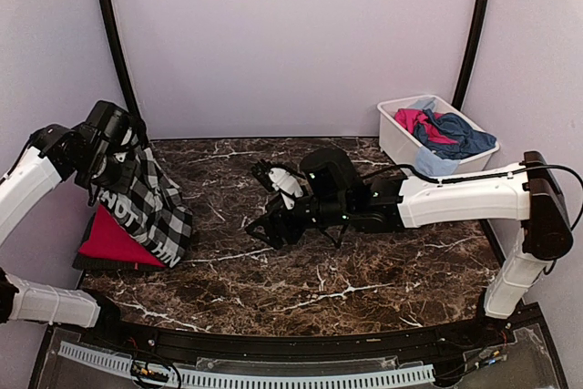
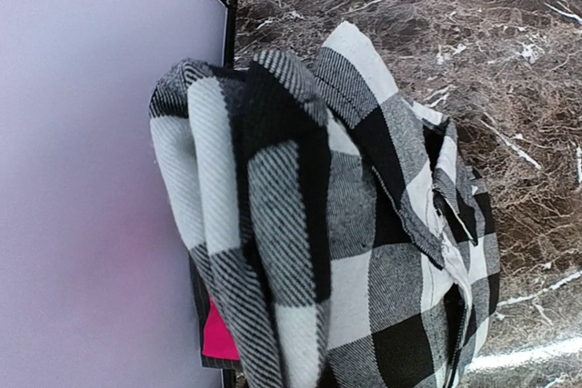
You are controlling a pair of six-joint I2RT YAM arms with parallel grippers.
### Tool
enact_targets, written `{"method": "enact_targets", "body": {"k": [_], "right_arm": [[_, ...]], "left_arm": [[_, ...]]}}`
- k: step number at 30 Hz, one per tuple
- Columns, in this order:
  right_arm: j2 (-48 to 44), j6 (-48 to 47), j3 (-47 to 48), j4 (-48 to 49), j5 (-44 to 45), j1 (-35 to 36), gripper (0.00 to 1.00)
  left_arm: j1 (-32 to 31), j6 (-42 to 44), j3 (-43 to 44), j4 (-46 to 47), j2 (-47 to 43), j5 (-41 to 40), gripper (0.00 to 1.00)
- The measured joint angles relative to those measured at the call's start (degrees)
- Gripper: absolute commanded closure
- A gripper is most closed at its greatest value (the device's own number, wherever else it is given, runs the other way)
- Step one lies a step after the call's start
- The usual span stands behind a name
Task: Fold and stack the mixed laundry pile
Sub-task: Place the square-folded shirt at the corner of the board.
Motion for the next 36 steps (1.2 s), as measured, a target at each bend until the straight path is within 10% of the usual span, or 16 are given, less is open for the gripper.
{"method": "enact_targets", "body": {"k": [27,36], "right_arm": [[1.6,-0.1,1.3,-1.0,-1.4,-0.5,0.22],[1.8,-1.1,2.7,-3.6,-1.6,-1.3,0.10]], "left_arm": [[14.7,20.0,-15.6,18.0,-0.5,-7.1,1.00],[15.2,25.4,-17.4,22.7,1.3,-15.1,0.58]]}}
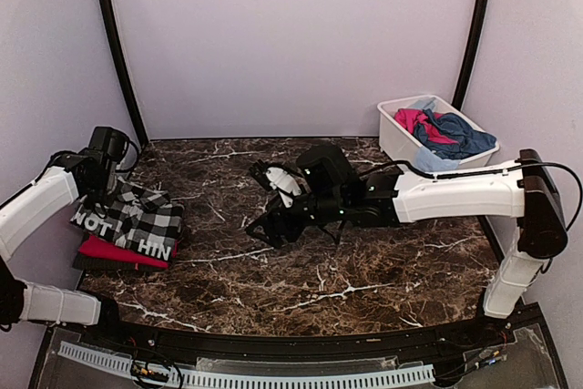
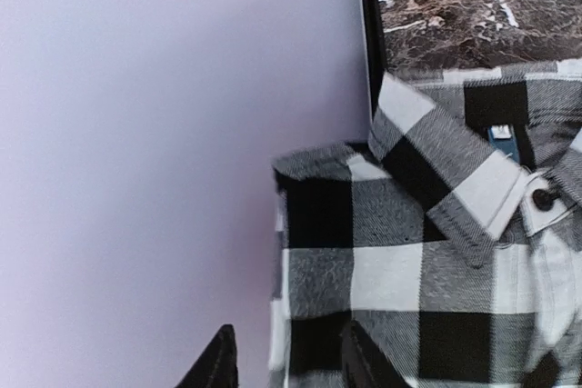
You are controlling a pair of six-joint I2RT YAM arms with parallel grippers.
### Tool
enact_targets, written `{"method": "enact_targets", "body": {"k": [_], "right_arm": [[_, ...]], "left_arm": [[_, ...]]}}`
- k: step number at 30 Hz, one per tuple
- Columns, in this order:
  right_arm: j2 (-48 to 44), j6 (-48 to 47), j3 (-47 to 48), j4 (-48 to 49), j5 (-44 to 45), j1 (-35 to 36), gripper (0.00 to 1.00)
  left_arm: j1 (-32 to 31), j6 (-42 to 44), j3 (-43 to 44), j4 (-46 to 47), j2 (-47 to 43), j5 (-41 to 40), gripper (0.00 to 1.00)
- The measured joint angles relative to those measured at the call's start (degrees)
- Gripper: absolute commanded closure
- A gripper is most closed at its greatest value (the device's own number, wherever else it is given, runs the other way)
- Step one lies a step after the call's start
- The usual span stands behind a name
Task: Fold and stack the mixed laundry pile
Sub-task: Place the square-folded shirt at the corner of the board.
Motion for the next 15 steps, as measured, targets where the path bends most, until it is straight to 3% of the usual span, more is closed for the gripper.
{"method": "enact_targets", "body": {"k": [6,12,15], "right_arm": [[-0.6,-0.1,0.5,-2.2,1.3,-0.8,0.02],[-2.8,0.8,1.6,-4.7,1.9,-4.0,0.02],[-5.4,1.6,1.6,-5.7,1.9,-6.6,0.01]], "left_arm": [[0.7,0.7,0.4,0.9,0.1,-4.4,0.45],[1.0,-2.3,6.8,-1.5,2.9,-3.5,0.04],[0.8,-7.2,14.4,-4.2,7.0,0.0,0.01]]}}
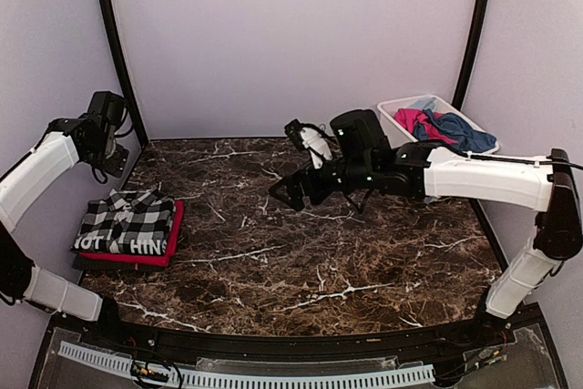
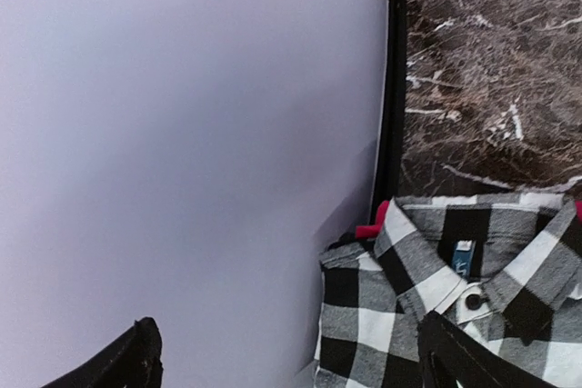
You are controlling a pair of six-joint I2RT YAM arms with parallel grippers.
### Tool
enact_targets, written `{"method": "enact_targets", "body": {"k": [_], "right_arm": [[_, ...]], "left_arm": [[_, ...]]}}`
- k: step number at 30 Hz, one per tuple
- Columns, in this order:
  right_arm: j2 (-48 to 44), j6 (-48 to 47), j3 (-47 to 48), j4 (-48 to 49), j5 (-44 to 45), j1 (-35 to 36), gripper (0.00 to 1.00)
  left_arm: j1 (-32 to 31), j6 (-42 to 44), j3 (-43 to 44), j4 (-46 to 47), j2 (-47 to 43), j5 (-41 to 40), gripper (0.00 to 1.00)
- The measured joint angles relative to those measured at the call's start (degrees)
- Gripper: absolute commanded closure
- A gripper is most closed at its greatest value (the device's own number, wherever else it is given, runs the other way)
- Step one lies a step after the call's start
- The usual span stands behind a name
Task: Fold and stack the mixed laundry pile
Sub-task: Place the square-folded shirt at the corner of the board, then pick up the crumpled T-shirt from the bin.
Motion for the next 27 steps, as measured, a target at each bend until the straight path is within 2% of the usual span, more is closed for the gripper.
{"method": "enact_targets", "body": {"k": [7,11,15,20,24,27], "right_arm": [[-8.6,0.9,0.3,-4.6,-0.1,-9.6,0.01],[-12.5,0.9,2.9,-9.9,0.0,-17.0,0.01],[-16.2,0.5,5.0,-14.1,0.4,-24.8,0.01],[-18.4,0.2,5.8,-19.0,1.0,-35.2,0.02],[-16.5,0.3,7.3,-22.7,2.6,-45.5,0.06],[-11.9,0.6,10.0,-24.1,4.5,-53.8,0.10]], "left_arm": [[-4.9,-9.3,13.9,-4.5,7.5,11.8,0.01],[-8.7,-12.5,17.9,-3.3,9.1,19.6,0.01],[-13.7,-15.3,19.2,0.0,10.1,28.9,0.01],[-21.3,-17.0,18.5,4.2,14.5,35.0,0.01],[-27.5,-18.5,15.1,6.5,18.9,37.8,0.01],[-29.9,-19.4,12.9,6.7,20.4,39.1,0.01]]}}
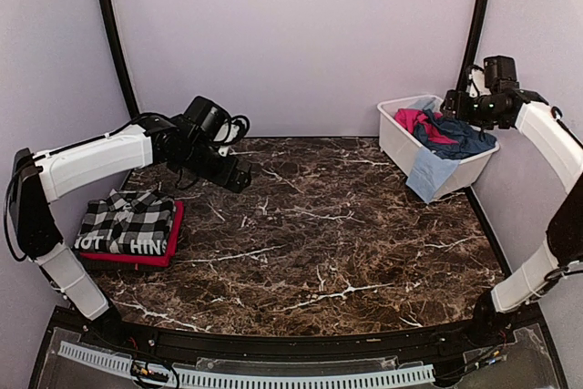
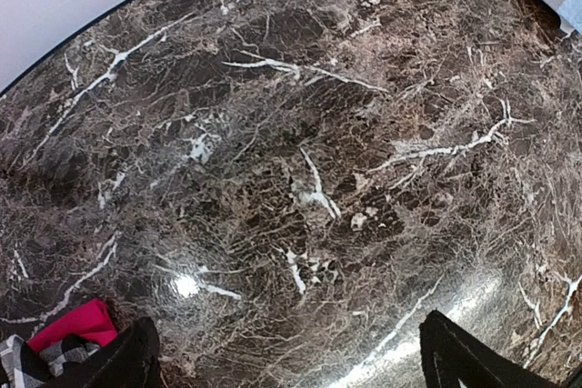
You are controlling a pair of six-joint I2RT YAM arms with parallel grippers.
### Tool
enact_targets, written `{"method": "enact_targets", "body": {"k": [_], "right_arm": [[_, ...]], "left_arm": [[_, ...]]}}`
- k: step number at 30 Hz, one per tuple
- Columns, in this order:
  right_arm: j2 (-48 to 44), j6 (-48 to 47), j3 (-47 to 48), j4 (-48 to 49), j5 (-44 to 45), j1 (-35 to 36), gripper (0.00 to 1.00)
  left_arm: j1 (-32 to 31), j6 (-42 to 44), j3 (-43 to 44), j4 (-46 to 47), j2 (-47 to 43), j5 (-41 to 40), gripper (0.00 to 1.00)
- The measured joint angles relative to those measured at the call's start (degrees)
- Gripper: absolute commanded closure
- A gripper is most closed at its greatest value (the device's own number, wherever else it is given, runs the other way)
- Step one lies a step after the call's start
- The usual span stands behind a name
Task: Fold and stack the mixed laundry pile
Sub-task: Pick up the crumpled T-shirt from the bin.
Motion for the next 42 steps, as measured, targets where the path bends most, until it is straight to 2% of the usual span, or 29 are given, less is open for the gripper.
{"method": "enact_targets", "body": {"k": [4,10,20,26,27,29,33,36,42], "right_arm": [[9.9,0.0,5.3,-0.7,2.7,-6.1,0.13],[23.8,-0.2,12.7,-1.4,4.3,-8.9,0.15],[37.4,-1.3,28.8,-3.3,4.9,-11.2,0.16],[44.5,-1.1,36.3,-4.7,4.5,-11.8,0.22],[45.4,-1.1,36.4,-4.8,4.3,-11.8,0.25],[47.1,-0.8,37.4,-6.3,4.1,-11.8,0.38],[50.9,-1.0,41.9,-8.5,4.2,-11.8,0.71],[50.9,-0.6,42.6,-9.5,4.3,-12.0,1.00],[48.5,-0.7,43.0,-10.6,3.2,-12.3,1.00]], "left_arm": [[-0.4,-0.3,-0.4,0.9,0.1,0.1,0.01],[-0.3,1.6,-0.4,1.4,0.1,-4.0,0.01],[-0.3,4.8,0.4,1.3,2.3,-6.4,0.01],[-0.3,5.0,0.9,1.1,4.3,-6.4,0.01],[-0.3,5.0,1.1,1.1,4.4,-6.3,0.01],[-0.3,4.8,1.1,1.2,4.4,-6.1,0.01],[-0.3,4.3,1.1,1.2,4.4,-5.5,0.01],[-0.3,3.7,1.1,1.2,4.4,-4.9,0.01],[-0.3,2.4,0.9,1.2,4.4,-3.7,0.01]]}}
